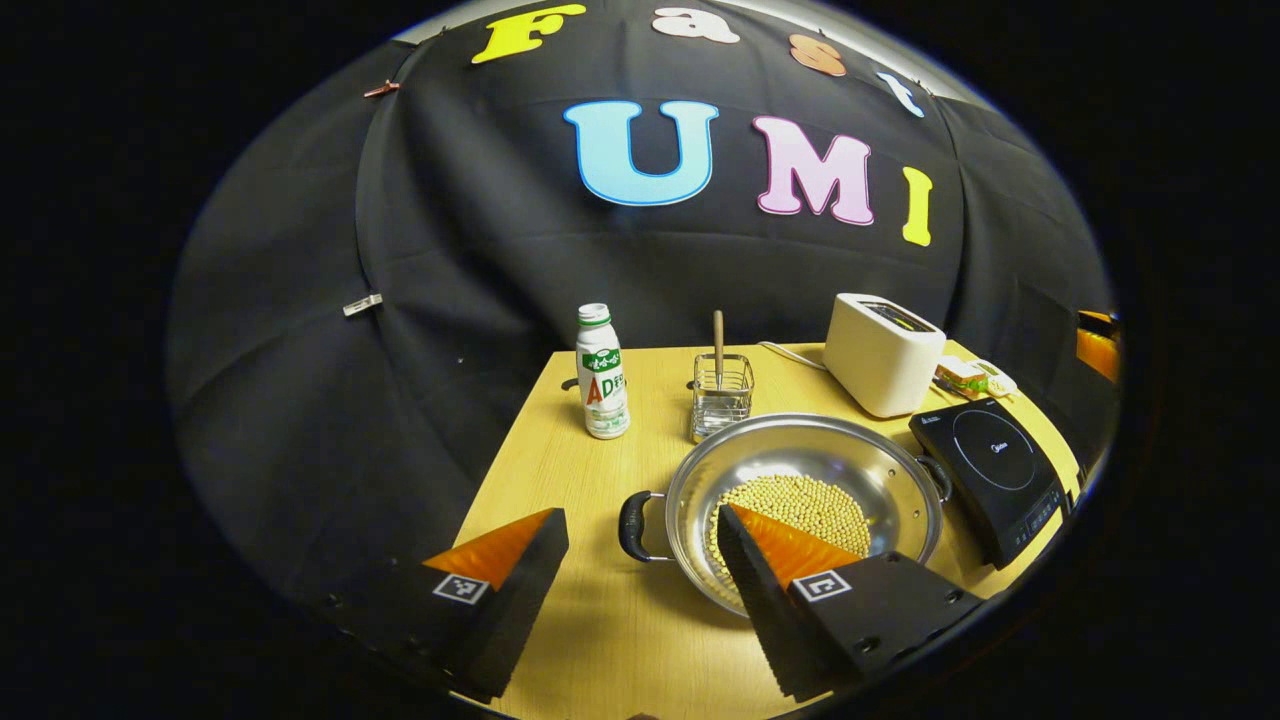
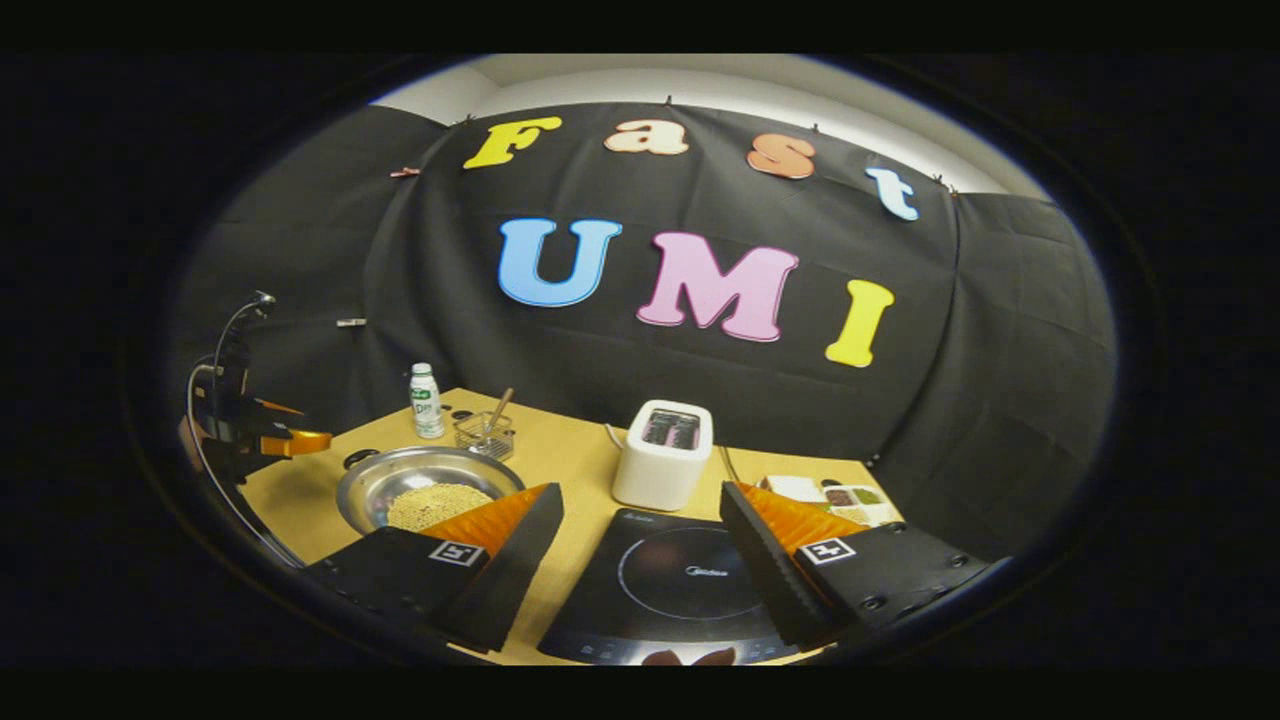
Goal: First push the handle of the pot to place it horizontally, then grasp the pot with both hands and set it on the induction cooktop.
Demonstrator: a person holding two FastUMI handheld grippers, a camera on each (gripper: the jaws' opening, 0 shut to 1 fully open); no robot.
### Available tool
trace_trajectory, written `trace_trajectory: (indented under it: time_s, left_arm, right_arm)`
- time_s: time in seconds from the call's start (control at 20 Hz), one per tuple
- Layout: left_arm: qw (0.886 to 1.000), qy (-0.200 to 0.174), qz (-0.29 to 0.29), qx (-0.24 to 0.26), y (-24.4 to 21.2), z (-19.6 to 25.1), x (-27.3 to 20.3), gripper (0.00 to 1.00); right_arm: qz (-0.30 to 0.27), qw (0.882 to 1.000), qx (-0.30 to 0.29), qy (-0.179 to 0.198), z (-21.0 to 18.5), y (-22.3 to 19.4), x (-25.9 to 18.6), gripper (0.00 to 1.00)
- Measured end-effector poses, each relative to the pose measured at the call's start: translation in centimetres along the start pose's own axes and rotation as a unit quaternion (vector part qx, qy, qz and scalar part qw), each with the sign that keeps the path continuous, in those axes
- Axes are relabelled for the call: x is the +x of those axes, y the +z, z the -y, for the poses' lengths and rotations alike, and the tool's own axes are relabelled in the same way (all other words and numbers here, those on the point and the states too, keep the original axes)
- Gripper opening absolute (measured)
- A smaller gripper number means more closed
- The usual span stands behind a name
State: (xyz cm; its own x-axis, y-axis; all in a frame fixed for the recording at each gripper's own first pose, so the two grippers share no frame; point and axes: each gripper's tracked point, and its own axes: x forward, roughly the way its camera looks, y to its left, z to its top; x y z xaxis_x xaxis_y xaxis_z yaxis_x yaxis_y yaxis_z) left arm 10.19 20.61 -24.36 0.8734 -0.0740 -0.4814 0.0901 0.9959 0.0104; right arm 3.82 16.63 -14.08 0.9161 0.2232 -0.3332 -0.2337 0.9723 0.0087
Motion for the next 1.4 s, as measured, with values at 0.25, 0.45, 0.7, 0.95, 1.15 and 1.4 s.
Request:
trace_trajectory:
  time_s: [0.25, 0.45, 0.7, 0.95, 1.15, 1.4]
  left_arm:
    - [0.999, -0.018, -0.032, 0.002, -1.7, 0.1, 3.3, 0.94]
    - [0.997, -0.033, -0.070, 0.001, -3.3, 0.4, 6.3, 0.95]
    - [0.994, -0.037, -0.099, 0.010, -4.5, 0.0, 9.7, 0.95]
    - [0.992, -0.050, -0.119, 0.009, -5.6, 0.5, 11.7, 0.91]
    - [0.990, -0.058, -0.129, 0.010, -6.3, 0.8, 13.0, 0.83]
    - [0.988, -0.074, -0.132, 0.004, -7.5, 1.1, 12.6, 0.72]
  right_arm:
    - [-0.044, 0.998, 0.029, 0.039, -4.5, -2.7, 3.5, 0.98]
    - [-0.113, 0.990, 0.058, 0.055, -7.0, -6.4, 6.6, 0.98]
    - [-0.187, 0.978, 0.071, 0.055, -8.9, -11.5, 9.9, 0.96]
    - [-0.276, 0.955, 0.095, 0.045, -10.1, -17.1, 12.1, 1.00]
    - [-0.310, 0.944, 0.112, 0.030, -10.5, -19.4, 13.6, 1.00]
    - [-0.332, 0.936, 0.112, 0.018, -10.8, -21.4, 15.0, 0.65]
